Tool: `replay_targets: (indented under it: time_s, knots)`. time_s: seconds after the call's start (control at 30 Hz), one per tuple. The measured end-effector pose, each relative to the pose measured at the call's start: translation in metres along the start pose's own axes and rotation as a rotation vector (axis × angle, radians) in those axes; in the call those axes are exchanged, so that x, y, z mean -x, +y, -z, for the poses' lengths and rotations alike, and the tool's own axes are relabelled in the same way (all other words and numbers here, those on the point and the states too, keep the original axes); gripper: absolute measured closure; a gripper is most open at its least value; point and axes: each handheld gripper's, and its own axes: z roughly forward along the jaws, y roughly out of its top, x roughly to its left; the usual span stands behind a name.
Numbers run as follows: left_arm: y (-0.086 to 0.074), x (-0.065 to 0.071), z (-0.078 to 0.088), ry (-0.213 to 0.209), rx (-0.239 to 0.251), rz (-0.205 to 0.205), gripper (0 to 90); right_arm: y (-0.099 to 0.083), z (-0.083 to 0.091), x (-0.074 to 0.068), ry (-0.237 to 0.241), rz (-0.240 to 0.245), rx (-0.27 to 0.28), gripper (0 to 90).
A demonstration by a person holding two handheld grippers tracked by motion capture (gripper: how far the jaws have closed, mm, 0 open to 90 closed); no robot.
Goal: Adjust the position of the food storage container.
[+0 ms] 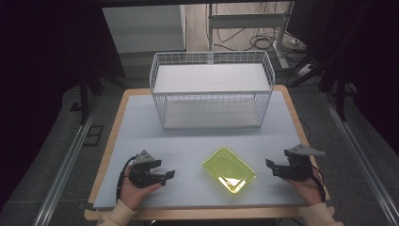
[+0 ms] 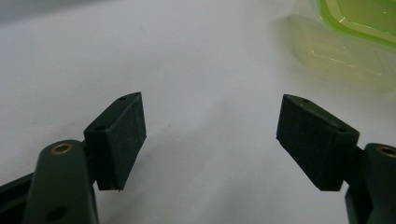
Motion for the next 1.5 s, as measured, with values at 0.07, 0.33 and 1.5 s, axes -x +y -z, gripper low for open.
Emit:
replay_targets:
  time_s: [0.07, 0.33, 1.5]
  knots:
    - [0.000, -0.001, 0.001, 0.017, 0.008, 0.007, 23.7, -0.001, 0.000, -0.001, -0.007, 0.009, -0.011, 14.8]
    - [0.001, -0.003, 0.000, 0.021, -0.002, 0.012, 23.4, -0.002, 0.009, 0.001, 0.021, 0.003, 0.007, 21.4]
    - [-0.001, 0.001, -0.006, 0.009, -0.032, -0.017, 23.2, 0.023, 0.017, -0.160, 0.467, 0.329, -0.105, 90.0]
